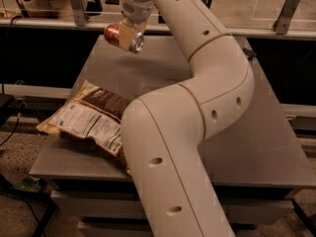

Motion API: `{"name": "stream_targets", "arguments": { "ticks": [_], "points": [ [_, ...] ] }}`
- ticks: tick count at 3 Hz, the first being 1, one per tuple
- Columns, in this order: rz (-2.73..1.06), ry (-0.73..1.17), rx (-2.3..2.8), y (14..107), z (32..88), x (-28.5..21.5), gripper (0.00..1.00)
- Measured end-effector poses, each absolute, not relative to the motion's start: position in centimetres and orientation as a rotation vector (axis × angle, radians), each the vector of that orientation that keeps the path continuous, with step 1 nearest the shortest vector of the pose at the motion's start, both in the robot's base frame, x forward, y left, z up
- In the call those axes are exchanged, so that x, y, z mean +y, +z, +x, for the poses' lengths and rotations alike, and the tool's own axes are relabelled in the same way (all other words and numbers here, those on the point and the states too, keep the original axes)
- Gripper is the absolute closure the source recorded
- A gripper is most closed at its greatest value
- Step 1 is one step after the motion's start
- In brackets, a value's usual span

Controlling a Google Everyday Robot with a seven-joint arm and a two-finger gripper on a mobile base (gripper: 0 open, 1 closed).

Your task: Move coke can near brown chip bag

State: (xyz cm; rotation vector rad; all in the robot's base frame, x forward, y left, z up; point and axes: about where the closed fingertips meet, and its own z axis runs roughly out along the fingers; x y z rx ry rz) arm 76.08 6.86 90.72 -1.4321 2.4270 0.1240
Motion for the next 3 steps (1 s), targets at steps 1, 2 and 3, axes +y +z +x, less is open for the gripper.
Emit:
{"name": "stream_targets", "arguments": {
  "ticks": [1, 2, 3],
  "points": [
    [-1.594, 0.151, 2.335, 91.7, 74.0, 5.5, 1.0],
    [-1.691, 0.161, 2.298, 91.4, 72.3, 4.2, 1.0],
    [-1.811, 0.159, 2.26, 90.3, 70.2, 3.0, 1.0]
  ]
}}
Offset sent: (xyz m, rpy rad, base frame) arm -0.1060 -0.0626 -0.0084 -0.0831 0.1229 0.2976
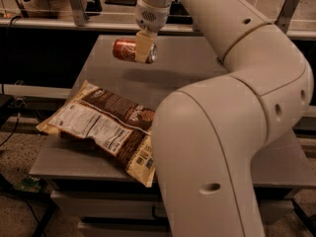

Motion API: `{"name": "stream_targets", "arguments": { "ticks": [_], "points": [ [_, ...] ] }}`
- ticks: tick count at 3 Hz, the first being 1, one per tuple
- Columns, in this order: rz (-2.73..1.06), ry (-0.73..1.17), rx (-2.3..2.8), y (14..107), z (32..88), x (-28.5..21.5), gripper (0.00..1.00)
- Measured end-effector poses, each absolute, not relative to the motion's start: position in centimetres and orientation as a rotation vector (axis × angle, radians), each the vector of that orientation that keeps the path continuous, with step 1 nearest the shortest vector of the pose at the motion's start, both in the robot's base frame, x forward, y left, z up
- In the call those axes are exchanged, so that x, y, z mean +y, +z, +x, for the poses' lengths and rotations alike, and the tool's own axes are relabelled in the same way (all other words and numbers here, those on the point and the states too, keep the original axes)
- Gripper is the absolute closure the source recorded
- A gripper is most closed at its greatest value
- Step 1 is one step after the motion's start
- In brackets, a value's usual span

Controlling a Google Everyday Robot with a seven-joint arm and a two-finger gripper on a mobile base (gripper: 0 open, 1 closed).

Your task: Move coke can near brown chip bag

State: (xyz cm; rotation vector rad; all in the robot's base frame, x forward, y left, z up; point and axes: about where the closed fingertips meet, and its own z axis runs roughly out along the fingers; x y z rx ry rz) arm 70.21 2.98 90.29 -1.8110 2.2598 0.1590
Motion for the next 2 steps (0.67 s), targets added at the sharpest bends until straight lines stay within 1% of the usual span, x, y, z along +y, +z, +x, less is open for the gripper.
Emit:
{"name": "stream_targets", "arguments": {
  "ticks": [2],
  "points": [
    [-2.05, 0.197, 2.162, 87.9, 64.6, 2.0, 1.0]
  ]
}}
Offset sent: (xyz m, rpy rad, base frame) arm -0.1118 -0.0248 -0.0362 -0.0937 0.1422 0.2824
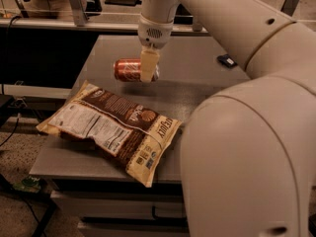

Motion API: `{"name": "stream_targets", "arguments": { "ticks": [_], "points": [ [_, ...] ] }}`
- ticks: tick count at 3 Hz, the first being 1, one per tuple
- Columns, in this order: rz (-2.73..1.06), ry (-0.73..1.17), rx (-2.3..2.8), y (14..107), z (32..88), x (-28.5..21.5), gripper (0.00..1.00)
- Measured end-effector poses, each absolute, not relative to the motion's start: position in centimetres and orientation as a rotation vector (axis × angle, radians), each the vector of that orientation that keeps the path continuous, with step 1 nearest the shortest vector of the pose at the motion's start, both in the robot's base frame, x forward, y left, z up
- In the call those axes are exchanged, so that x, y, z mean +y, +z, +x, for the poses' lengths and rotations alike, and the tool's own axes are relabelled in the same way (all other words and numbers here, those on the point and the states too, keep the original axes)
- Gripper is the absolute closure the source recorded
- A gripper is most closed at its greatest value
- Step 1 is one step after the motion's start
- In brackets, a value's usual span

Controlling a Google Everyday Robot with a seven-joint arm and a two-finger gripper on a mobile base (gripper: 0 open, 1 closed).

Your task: Move coke can near brown chip bag

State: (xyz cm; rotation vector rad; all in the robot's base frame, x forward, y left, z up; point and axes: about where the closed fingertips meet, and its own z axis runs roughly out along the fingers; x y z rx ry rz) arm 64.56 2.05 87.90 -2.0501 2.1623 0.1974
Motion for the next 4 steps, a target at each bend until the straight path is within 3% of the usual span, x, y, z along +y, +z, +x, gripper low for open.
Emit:
{"name": "stream_targets", "arguments": {
  "ticks": [1, 2, 4],
  "points": [
    [-2.126, 0.223, 2.122, 87.1, 62.4, 1.9, 1.0],
    [-2.165, 0.25, 2.112, 86.0, 61.0, 1.8, 0.85],
    [-2.18, 0.289, 2.114, 84.5, 59.9, 1.5, 0.39]
  ]
}}
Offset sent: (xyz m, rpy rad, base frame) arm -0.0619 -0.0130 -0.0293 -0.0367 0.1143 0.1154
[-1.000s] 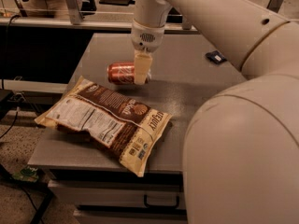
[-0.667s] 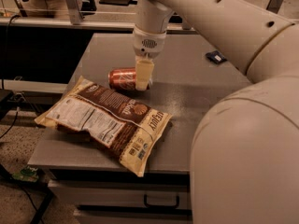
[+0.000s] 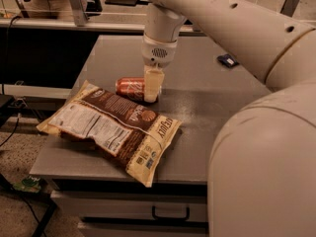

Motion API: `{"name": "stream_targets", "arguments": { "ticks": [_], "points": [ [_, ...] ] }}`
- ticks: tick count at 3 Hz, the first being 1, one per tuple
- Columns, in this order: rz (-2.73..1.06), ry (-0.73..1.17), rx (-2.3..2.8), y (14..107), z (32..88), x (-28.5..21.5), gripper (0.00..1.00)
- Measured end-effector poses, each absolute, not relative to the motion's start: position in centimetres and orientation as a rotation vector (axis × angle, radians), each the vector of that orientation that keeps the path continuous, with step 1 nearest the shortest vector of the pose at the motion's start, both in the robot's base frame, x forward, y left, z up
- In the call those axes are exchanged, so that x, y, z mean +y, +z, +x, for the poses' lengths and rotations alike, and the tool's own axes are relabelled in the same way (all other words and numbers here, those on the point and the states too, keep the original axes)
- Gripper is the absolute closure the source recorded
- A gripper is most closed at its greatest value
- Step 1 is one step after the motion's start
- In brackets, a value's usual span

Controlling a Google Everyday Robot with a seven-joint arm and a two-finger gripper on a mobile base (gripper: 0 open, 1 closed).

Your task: Move coke can near brown chip bag

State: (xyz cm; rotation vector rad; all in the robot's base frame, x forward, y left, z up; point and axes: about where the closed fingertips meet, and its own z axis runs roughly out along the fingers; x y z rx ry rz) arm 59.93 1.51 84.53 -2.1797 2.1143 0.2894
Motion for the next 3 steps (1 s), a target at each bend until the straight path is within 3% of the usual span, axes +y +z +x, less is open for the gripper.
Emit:
{"name": "stream_targets", "arguments": {
  "ticks": [1, 2, 3],
  "points": [
    [-2.172, 0.284, 2.108, 84.41, 60.24, 1.78, 0.15],
    [-2.166, 0.282, 2.102, 84.25, 60.48, 2.02, 0.0],
    [-2.166, 0.282, 2.102, 84.25, 60.49, 2.02, 0.0]
  ]
}}
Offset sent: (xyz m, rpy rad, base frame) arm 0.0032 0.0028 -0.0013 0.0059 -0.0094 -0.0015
